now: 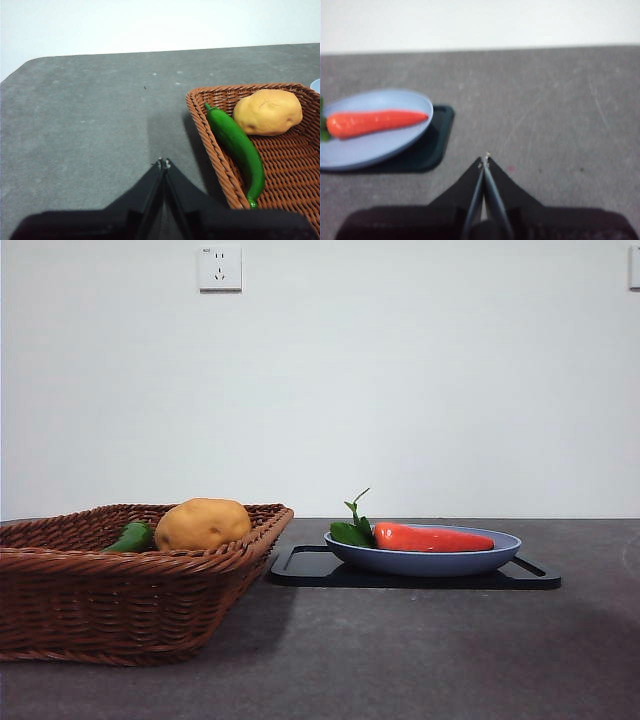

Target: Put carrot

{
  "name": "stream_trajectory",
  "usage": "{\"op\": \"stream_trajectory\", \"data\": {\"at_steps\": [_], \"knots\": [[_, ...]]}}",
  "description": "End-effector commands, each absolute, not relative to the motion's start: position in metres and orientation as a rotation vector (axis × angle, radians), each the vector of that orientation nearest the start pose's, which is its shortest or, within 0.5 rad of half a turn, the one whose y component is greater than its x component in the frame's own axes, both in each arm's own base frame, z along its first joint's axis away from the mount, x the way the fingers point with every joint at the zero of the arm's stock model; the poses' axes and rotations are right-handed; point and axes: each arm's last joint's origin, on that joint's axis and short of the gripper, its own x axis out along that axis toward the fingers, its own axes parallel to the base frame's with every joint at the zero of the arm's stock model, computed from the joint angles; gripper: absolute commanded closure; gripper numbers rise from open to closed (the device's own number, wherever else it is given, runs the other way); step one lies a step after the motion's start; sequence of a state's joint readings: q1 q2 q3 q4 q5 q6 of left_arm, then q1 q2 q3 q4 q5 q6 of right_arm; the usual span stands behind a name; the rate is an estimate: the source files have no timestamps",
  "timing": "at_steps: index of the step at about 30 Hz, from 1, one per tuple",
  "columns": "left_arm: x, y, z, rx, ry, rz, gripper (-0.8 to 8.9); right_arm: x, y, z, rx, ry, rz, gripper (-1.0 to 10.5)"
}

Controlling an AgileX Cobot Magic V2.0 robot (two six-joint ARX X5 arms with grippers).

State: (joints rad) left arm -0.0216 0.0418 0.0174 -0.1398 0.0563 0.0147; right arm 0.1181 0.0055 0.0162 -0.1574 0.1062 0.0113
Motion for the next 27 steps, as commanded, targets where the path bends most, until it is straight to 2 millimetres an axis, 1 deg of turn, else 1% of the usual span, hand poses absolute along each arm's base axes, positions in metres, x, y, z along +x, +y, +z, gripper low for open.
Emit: {"op": "stream_trajectory", "data": {"at_steps": [1, 3, 27], "knots": [[0.0984, -0.0035, 0.1507, 0.008, 0.157, -0.078, 8.05, 0.0958, 0.0083, 0.1526, 0.007, 0.134, 0.011, 9.4], [0.0984, -0.0035, 0.1507, 0.008, 0.157, -0.078, 8.05, 0.0958, 0.0083, 0.1524, 0.039, 0.136, 0.009, 9.4], [0.0984, -0.0035, 0.1507, 0.008, 0.157, -0.078, 8.05, 0.0958, 0.0081, 0.1526, 0.039, 0.135, 0.004, 9.4]]}}
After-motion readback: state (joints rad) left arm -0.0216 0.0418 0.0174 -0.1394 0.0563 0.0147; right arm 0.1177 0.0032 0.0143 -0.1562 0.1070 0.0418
